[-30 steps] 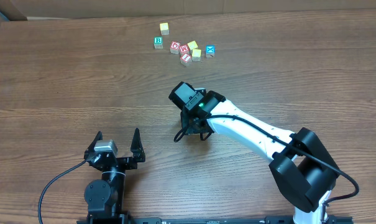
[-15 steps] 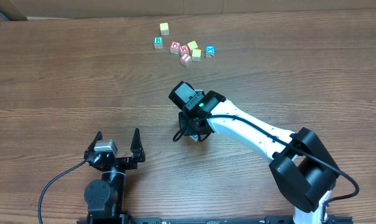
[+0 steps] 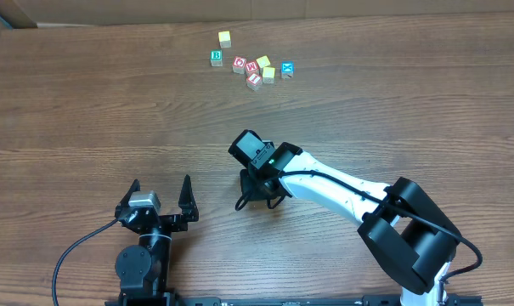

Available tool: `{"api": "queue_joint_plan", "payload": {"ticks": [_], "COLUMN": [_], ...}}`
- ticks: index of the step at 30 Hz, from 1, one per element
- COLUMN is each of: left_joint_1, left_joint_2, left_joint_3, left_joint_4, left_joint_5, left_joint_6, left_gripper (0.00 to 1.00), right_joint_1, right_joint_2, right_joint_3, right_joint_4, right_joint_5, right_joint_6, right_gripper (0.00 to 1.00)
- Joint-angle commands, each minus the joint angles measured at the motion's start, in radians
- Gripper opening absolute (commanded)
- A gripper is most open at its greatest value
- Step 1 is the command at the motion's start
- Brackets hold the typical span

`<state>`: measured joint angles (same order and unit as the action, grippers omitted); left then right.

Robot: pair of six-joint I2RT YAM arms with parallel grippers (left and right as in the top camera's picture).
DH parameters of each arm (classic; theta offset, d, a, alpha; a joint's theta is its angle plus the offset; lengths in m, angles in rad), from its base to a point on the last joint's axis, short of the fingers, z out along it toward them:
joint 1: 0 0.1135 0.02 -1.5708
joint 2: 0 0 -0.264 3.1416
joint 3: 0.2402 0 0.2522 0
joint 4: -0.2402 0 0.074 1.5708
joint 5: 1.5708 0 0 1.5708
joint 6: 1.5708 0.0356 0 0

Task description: Flip 4 blocks

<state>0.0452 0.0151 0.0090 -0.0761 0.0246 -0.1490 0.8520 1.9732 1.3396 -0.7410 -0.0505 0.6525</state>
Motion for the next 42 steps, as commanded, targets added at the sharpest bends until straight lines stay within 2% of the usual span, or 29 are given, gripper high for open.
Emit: {"api": "queue_joint_plan", "payload": {"ticks": [1,15,18,21,23,29,37,42], "left_joint_1": [-0.005,-0.005,-0.005,-0.005,-0.005,-0.005,-0.005,-0.005], "left_joint_2": [-0.010,-0.010,-0.010,-0.010,-0.010,-0.010,-0.010,-0.010], "left_joint_3": [-0.004,-0.004,-0.004,-0.004,-0.004,-0.004,-0.004,-0.004], "left_joint_4": [-0.002,-0.002,-0.002,-0.002,-0.002,-0.002,-0.002,-0.002], "left_joint_5": [-0.006,-0.006,-0.006,-0.006,-0.006,-0.006,-0.006,-0.006], "left_joint_6": [0.022,0.022,0.022,0.022,0.022,0.022,0.022,0.022], "left_gripper": [1.00,1.00,1.00,1.00,1.00,1.00,1.00,1.00], "right_joint_1": [-0.003,-0.008,-0.011,-0.011,-0.010,-0.010,-0.010,-0.010], "right_joint_2": [0.004,0.004,0.002,0.002,0.002,0.005,0.045,0.048], "right_joint_3": [-0.003,-0.003,-0.003,-0.003,-0.003,-0.005,-0.005,-0.005], "right_joint_4": [0.017,0.072,0.071,0.053,0.020,-0.009,-0.020,0.011], "right_joint_5": [0.139,0.195,0.117,0.005,-0.003,0.104,0.148,0.270], "right_joint_6": [0.007,-0.047,-0.049,-0.057,-0.050,-0.050,-0.050,-0.052], "right_gripper": [0.06,0.09,0.04,0.04,0.04,0.05,0.06,0.06]}}
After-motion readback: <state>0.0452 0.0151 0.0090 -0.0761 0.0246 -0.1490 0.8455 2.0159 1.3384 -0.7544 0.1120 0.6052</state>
